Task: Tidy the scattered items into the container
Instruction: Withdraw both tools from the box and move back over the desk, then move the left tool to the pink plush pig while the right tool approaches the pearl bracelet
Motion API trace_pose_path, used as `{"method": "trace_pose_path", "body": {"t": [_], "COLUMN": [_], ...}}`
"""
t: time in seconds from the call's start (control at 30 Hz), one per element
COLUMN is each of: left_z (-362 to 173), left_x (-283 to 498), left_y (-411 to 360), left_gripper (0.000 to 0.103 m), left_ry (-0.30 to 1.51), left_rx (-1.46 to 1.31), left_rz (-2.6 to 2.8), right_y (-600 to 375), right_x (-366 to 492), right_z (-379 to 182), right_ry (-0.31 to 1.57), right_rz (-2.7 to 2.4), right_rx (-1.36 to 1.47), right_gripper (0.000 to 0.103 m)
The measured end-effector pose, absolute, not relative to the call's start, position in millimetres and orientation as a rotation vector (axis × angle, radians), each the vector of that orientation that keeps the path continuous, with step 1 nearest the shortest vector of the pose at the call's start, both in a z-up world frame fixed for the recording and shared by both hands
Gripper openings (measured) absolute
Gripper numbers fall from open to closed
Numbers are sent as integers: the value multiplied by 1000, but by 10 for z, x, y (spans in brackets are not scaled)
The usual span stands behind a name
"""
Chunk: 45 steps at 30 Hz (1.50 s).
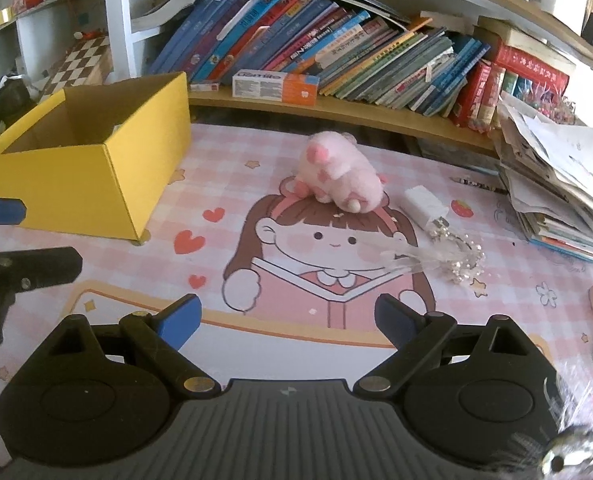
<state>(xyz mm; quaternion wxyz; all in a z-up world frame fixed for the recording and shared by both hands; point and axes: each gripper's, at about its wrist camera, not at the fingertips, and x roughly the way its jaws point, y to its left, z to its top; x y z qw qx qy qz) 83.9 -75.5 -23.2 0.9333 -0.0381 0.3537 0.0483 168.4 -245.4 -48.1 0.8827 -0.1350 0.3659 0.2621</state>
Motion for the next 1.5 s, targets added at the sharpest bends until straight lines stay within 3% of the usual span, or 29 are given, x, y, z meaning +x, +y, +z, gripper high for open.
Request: {"method": "trace_pose_path", "body": {"t": [1.0, 1.5], "left_z": [-269, -296], "left_x": [1571, 1964], "left_y": [-1593, -1525], "left_gripper": [91, 91], "left_ry": [750, 758], "left_rx": [25, 37], "left_rz": [19, 12], "right_y": [-3251, -3332], "right_x": [2284, 2627], "right_z": [-676, -777], "right_ry": [799, 806], "right_rz": [490, 444], "right_rx": [-216, -213], "right_gripper": [94, 94]}}
